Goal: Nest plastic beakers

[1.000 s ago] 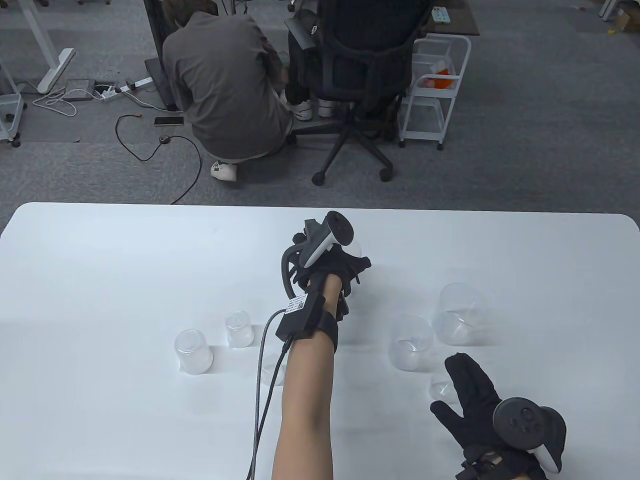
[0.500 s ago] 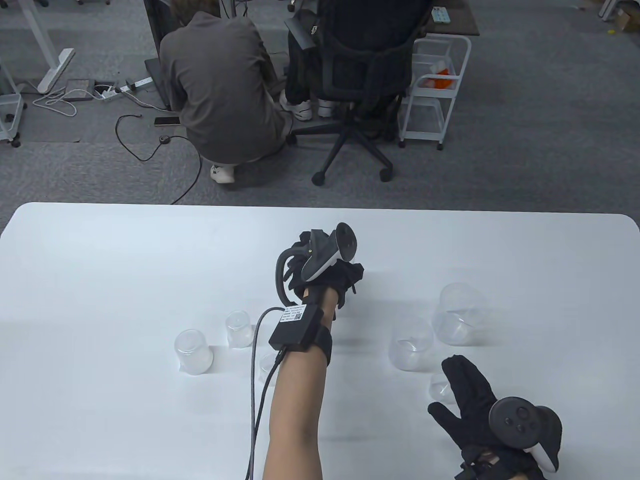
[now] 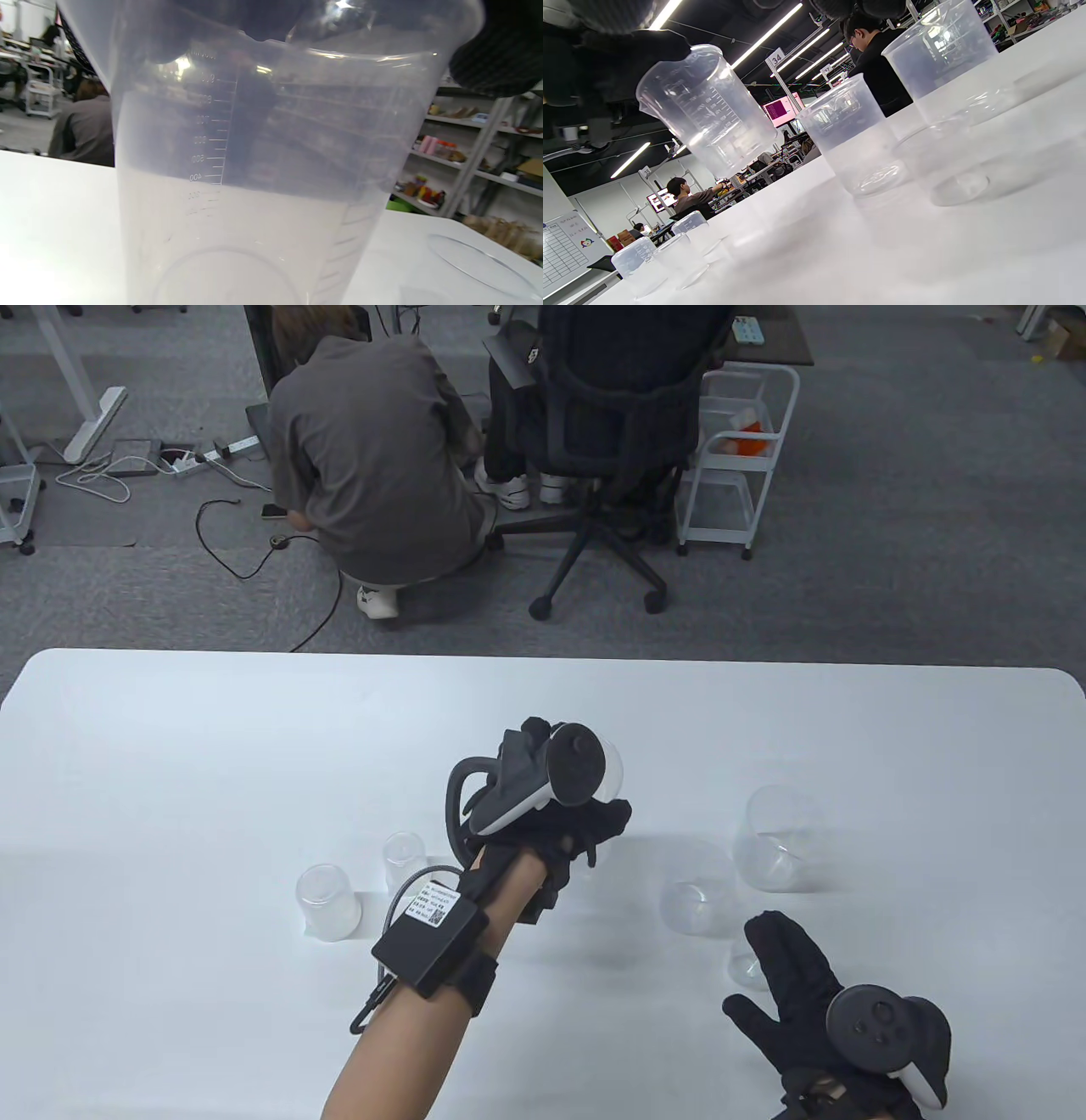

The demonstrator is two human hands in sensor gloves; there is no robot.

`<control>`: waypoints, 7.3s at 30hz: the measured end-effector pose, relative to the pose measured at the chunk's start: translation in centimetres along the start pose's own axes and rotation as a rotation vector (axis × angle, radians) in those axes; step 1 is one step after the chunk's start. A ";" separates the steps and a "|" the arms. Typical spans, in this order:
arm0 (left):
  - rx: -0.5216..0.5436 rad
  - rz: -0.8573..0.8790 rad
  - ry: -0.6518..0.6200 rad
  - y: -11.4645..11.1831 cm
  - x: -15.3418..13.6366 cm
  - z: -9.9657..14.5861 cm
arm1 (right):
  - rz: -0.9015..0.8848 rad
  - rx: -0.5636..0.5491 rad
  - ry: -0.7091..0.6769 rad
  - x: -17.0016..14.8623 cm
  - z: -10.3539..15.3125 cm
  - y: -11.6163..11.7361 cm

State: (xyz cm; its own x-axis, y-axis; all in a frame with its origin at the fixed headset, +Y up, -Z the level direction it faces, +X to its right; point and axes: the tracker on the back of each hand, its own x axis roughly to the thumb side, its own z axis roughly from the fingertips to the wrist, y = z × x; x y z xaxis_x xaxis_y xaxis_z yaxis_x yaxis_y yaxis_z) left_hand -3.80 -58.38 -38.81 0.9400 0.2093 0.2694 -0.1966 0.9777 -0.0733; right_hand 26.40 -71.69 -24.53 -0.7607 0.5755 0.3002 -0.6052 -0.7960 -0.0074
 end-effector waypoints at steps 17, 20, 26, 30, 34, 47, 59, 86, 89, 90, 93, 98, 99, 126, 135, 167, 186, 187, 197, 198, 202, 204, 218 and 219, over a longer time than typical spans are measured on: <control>-0.118 -0.031 -0.160 -7.0 1.4 7.8 | -0.001 0.007 0.003 0.0 0.1 0.0; -0.119 -0.038 -0.157 -7.8 1.3 8.1 | -0.001 0.008 0.003 0.0 0.1 0.0; -0.132 -0.046 -0.156 -8.5 1.1 8.4 | -0.002 0.011 0.005 0.0 0.2 0.0; -0.182 -0.048 -0.153 -8.8 1.1 8.6 | -0.001 0.013 0.006 0.0 0.2 0.0; -0.244 -0.009 -0.147 -8.8 0.9 8.7 | -0.001 0.013 0.007 0.0 0.2 0.0; 0.041 0.306 -0.195 -5.7 -2.9 12.3 | -0.011 0.010 0.011 -0.1 0.1 0.0; 0.190 0.555 -0.181 -7.0 -8.9 16.4 | -0.023 0.004 0.000 0.0 0.1 0.0; 0.205 0.644 -0.215 -10.3 -10.3 17.2 | 0.368 -0.069 0.278 2.9 -11.5 -6.3; 0.189 0.649 -0.224 -10.5 -10.2 17.1 | 0.399 -0.044 0.346 2.0 -13.7 -6.0; 0.185 0.648 -0.224 -10.5 -10.2 17.1 | 0.405 -0.033 0.364 1.7 -14.1 -5.9; 0.175 0.647 -0.230 -10.7 -10.1 17.1 | 0.424 -0.005 0.440 0.1 -15.9 -5.1; 0.175 0.645 -0.244 -10.6 -10.0 17.1 | 0.436 0.063 0.546 -2.6 -17.4 -3.5; 0.175 0.647 -0.244 -10.5 -10.0 17.1 | 0.435 0.081 0.560 -3.0 -17.6 -3.2; 0.180 0.618 -0.237 -10.7 -10.0 17.1 | 0.463 -0.025 0.487 -4.4 -15.9 -4.9; 0.172 0.611 -0.234 -10.7 -9.9 17.2 | 0.471 -0.112 0.190 3.5 -14.0 -9.5; 0.146 0.597 -0.228 -10.9 -9.8 17.0 | 0.362 0.261 -0.316 16.8 -9.6 4.4; 0.163 0.621 -0.231 -10.8 -9.9 17.1 | 0.274 0.188 -0.205 14.7 -10.4 2.3; 0.166 0.623 -0.231 -10.8 -10.0 17.1 | 0.270 0.180 -0.188 14.4 -10.5 1.9; 0.157 0.621 -0.230 -10.9 -10.0 17.0 | 0.299 0.144 0.121 8.0 -12.8 -0.8; 0.156 0.622 -0.231 -10.9 -10.0 17.0 | 0.296 0.156 0.154 7.3 -13.0 -0.6; 0.152 0.618 -0.234 -11.0 -10.0 17.0 | 0.316 0.214 0.255 5.3 -13.6 0.5; 0.149 0.614 -0.234 -11.0 -9.9 17.0 | 0.339 0.264 0.289 4.8 -13.8 1.1; 0.133 0.579 -0.256 -11.2 -9.4 17.0 | 0.536 0.386 0.382 3.8 -15.0 5.0; 0.132 0.572 -0.256 -11.2 -9.4 17.0 | 0.544 0.392 0.387 3.8 -15.0 5.0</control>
State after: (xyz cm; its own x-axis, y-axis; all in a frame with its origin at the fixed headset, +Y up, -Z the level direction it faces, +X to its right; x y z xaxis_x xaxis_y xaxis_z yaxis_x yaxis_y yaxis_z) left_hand -15.17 -71.05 -24.19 0.5828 0.6798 0.4451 -0.6958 0.7005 -0.1589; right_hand 16.93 -70.66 -37.71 -0.9987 0.0517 -0.0043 -0.0506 -0.9520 0.3019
